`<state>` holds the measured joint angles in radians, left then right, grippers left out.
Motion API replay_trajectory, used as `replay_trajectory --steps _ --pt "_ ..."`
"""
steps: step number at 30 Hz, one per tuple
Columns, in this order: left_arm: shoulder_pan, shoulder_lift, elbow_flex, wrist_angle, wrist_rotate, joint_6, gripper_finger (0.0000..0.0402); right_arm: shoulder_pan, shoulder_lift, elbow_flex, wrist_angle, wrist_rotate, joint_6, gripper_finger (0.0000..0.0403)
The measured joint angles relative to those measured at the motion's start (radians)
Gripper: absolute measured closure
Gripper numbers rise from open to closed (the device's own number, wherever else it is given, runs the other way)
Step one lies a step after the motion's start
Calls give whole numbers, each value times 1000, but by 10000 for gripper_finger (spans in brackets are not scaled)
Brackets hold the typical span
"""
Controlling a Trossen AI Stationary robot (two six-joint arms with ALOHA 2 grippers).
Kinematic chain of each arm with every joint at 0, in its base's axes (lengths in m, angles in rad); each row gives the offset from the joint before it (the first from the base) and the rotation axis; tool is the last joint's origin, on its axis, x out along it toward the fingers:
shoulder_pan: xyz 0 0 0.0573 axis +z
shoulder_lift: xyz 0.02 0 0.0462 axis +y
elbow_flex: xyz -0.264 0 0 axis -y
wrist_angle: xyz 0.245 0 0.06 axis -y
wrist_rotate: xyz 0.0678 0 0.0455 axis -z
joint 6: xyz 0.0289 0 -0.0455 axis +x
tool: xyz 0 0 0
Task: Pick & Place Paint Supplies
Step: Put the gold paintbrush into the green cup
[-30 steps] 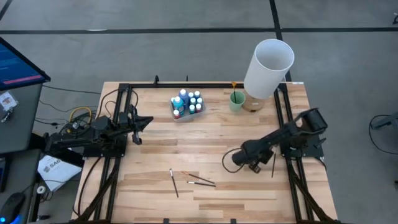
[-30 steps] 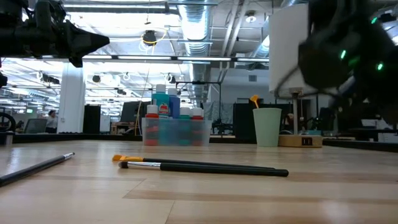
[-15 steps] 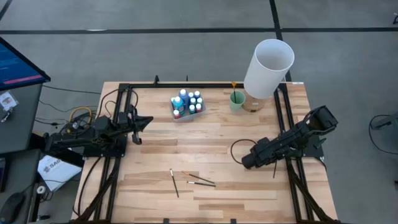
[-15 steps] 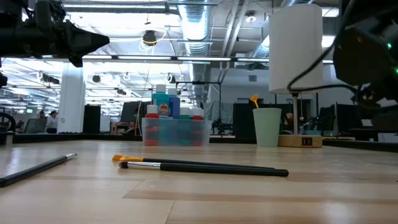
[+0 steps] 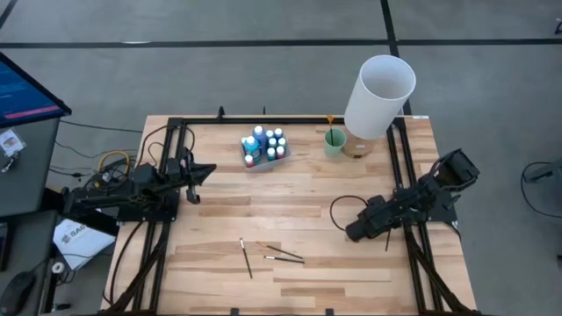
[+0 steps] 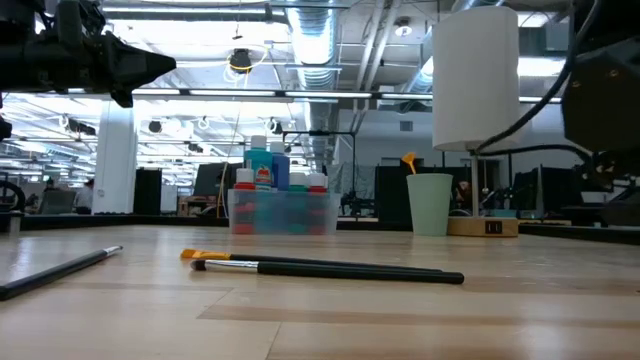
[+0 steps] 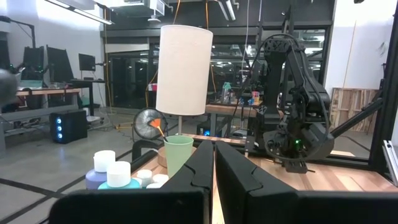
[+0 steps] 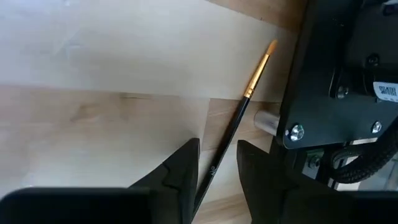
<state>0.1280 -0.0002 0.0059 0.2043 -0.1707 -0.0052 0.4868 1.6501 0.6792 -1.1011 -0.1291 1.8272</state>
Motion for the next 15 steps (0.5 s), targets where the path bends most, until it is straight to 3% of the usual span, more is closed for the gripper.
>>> replay_trajectory --steps 10,15 --pt "0 0 0 0 0 0 400 49 -3 -25 44 -35 111 317" --pt "0 0 0 0 0 0 400 55 -27 -36 69 -49 135 359"
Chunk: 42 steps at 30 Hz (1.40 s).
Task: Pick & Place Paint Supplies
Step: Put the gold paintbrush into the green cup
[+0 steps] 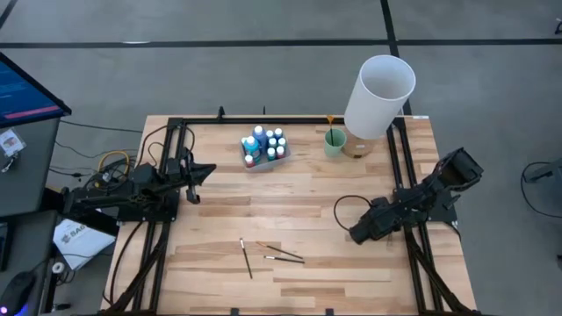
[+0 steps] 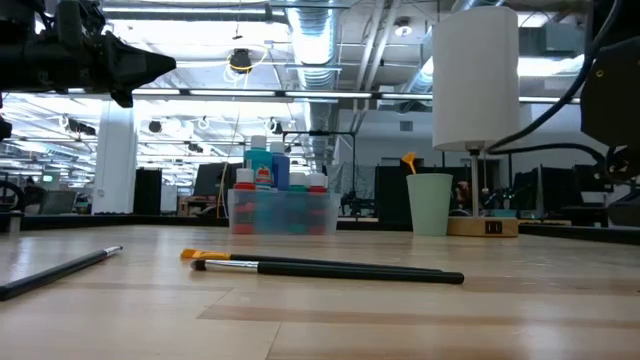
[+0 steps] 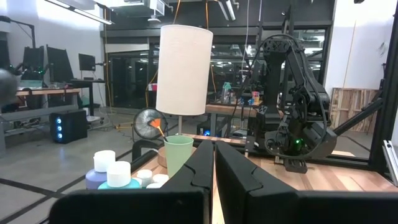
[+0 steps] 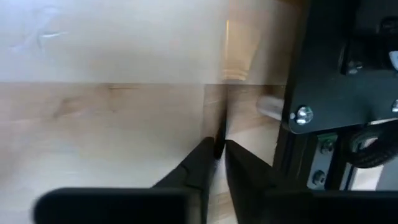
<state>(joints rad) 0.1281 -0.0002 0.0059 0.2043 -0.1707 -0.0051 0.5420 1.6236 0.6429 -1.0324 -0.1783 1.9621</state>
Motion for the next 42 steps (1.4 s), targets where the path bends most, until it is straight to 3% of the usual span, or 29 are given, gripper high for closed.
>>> replay_trajectory --steps 3,12,16,28,42 --pt "0 0 0 0 0 0 400 -6 -15 -1 5 0 -1 393" --pt "0 0 0 4 0 0 400 -44 -32 39 32 16 -47 399" --pt "0 0 0 6 0 0 400 -87 -35 94 200 47 -125 397" --pt "0 0 0 15 0 0 400 -237 -33 137 366 186 -379 402" --pt "0 0 0 24 0 0 400 -320 -30 210 382 206 -611 402"
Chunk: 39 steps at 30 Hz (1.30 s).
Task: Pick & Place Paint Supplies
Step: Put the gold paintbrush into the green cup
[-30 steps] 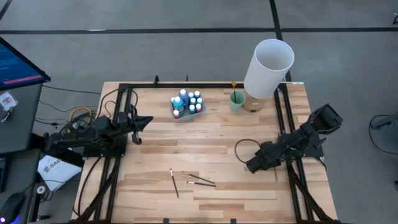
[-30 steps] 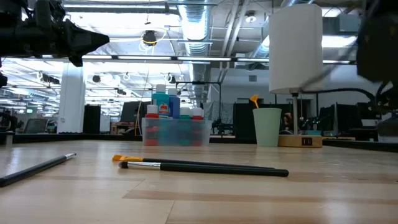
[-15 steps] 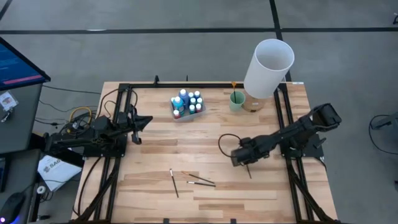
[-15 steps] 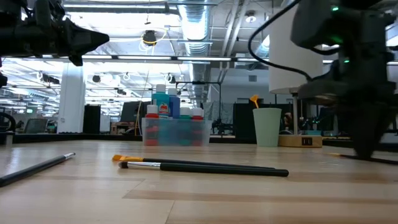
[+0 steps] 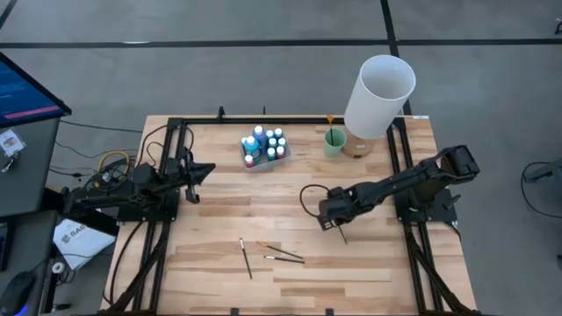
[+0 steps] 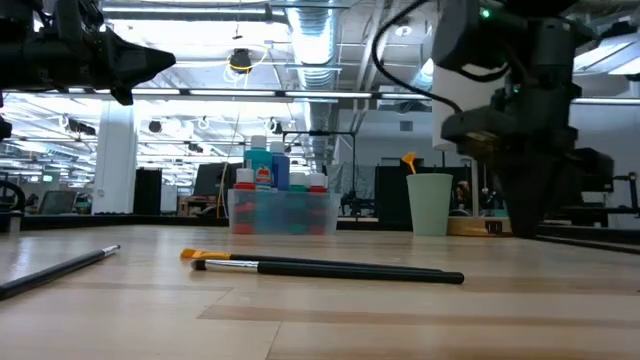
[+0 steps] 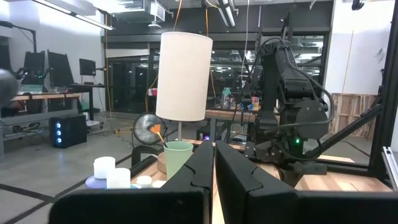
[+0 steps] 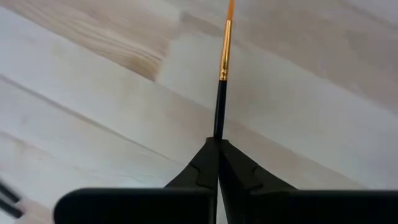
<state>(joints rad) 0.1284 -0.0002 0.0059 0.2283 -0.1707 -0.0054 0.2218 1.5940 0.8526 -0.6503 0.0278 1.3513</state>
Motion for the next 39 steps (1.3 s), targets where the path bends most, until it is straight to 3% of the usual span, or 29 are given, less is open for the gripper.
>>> replay_trajectory --steps 5,15,21,25,39 --pt "0 0 0 1 0 0 400 -9 -2 42 0 95 -51 403" --pt "0 0 0 6 0 0 400 34 -2 105 4 557 -58 403" --pt "0 0 0 12 0 0 400 21 -3 131 13 749 -159 403" --pt "0 0 0 15 0 0 400 -18 -3 139 70 859 -311 403" --pt "0 0 0 22 0 0 400 -246 -37 141 380 898 -866 403"
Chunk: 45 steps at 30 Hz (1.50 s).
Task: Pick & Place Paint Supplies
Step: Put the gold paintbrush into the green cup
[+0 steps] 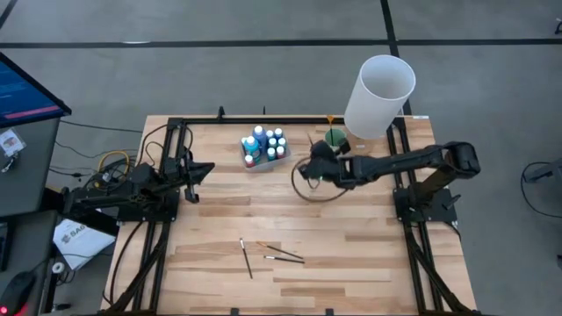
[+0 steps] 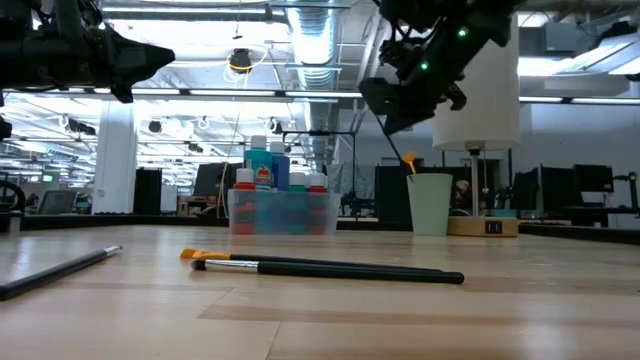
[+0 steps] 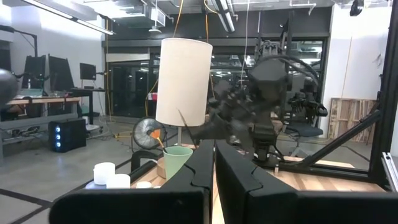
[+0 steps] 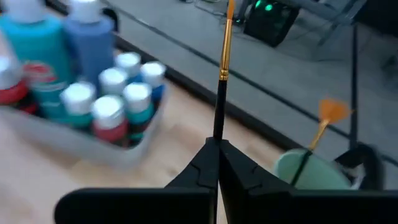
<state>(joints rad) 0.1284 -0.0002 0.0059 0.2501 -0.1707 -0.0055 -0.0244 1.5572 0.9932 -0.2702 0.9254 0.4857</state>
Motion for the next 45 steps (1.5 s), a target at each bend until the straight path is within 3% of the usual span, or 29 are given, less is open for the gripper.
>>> replay_trajectory --steps 9,18,25,45 --pt "0 0 0 3 0 0 400 -123 -119 -2 5 47 -212 403" --pt "0 0 0 6 0 0 400 -188 -57 -2 57 41 -343 403" --pt "0 0 0 6 0 0 400 -229 3 -2 65 40 -355 403" --pt "0 0 0 6 0 0 400 -257 0 -83 147 -17 -309 403"
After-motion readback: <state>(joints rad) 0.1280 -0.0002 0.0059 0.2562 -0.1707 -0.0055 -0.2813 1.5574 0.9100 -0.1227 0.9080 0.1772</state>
